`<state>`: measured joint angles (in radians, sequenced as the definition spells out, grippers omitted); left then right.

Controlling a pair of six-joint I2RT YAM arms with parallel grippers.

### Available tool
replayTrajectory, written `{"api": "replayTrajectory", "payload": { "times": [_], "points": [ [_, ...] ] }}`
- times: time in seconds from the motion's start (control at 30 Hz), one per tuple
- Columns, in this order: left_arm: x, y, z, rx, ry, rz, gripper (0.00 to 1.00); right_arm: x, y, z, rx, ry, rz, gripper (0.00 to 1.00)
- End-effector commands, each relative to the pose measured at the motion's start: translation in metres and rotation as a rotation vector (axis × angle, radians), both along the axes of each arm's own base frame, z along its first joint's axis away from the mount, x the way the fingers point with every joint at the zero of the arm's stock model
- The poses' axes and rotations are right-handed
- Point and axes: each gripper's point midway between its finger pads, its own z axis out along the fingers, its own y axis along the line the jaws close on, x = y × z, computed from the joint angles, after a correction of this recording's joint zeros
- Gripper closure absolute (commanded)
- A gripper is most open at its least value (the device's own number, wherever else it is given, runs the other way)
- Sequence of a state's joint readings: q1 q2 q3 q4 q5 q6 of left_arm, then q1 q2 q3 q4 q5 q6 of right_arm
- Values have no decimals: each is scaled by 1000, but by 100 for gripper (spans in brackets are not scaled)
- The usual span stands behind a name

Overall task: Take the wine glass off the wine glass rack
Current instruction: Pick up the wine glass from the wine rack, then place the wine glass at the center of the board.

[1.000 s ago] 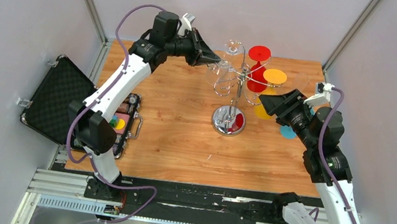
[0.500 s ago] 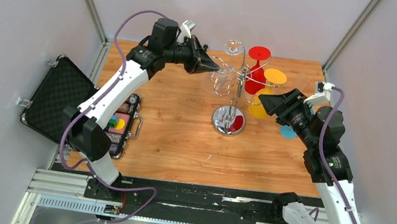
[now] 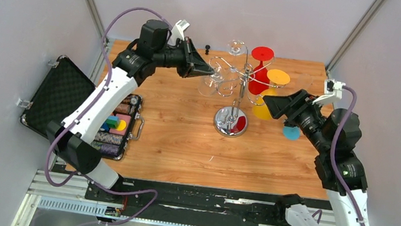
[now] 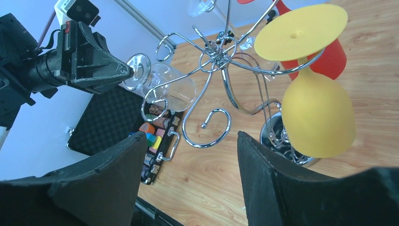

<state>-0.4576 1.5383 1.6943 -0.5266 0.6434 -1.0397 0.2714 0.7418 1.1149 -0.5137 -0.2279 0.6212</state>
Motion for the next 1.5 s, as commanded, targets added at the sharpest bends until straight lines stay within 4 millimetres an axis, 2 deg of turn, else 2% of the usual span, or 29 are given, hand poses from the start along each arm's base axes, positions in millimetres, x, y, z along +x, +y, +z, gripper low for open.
{"api": "replayTrajectory", "payload": {
  "times": [0.0, 0.2, 0.5, 0.7, 0.93, 1.2, 1.37, 1.47],
  "points": [
    [-33, 15, 60, -62, -225, -32, 100, -15, -3, 23, -57, -75, 34, 31],
    [-55, 29, 62, -23, -274, -42, 100, -29, 1, 29, -79, -84, 87, 30],
    [-92, 46, 55, 45, -374, -114, 100, -58, 28, 44, -71, -91, 313, 32],
    [-117, 55, 46, 94, -475, -185, 100, -65, 46, 39, -40, 4, 452, 36],
    [-143, 54, 28, 173, -598, -249, 100, -66, 67, 36, -22, 66, 497, 38],
    [-156, 53, 8, 270, -670, -280, 100, -71, 102, 29, -31, 134, 521, 39],
    [-166, 48, 3, 326, -746, -283, 100, -78, 118, 29, -6, 165, 529, 40],
    [-173, 48, 10, 321, -812, -274, 100, -83, 127, 31, 25, 176, 534, 41]
  ]
}}
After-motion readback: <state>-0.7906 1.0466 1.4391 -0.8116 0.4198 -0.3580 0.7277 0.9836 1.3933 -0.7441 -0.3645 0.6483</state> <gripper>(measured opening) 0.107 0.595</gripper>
